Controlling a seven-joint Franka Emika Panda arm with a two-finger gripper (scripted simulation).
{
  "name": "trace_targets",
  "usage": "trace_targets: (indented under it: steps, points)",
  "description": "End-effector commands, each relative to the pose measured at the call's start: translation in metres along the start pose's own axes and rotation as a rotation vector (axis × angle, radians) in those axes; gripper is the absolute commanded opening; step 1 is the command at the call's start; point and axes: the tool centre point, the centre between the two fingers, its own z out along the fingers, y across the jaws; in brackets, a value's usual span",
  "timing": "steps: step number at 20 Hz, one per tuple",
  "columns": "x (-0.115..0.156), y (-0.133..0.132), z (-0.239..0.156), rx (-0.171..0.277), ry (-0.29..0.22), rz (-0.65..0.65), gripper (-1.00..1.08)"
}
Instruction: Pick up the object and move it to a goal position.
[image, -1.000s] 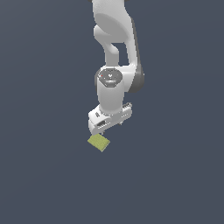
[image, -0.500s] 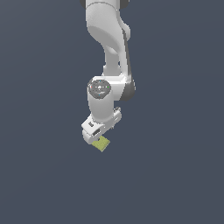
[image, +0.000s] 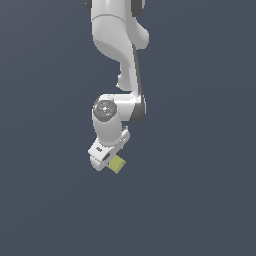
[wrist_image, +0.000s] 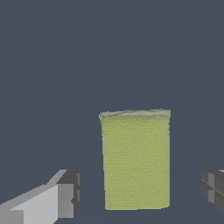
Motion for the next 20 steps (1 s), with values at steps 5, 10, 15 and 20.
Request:
trace_targets:
  steps: [5, 10, 15, 20]
  points:
    - [-0.006, 0.006, 0.008, -0.001, 0.001, -0.057, 1.0]
    - [-0.007, 0.007, 0.01, 0.0, 0.0, -0.062, 1.0]
    - [-0.007, 0.007, 0.018, 0.0, 0.0, -0.063, 1.0]
    - [-0.007, 0.006, 0.043, 0.0, 0.0, -0.066, 1.0]
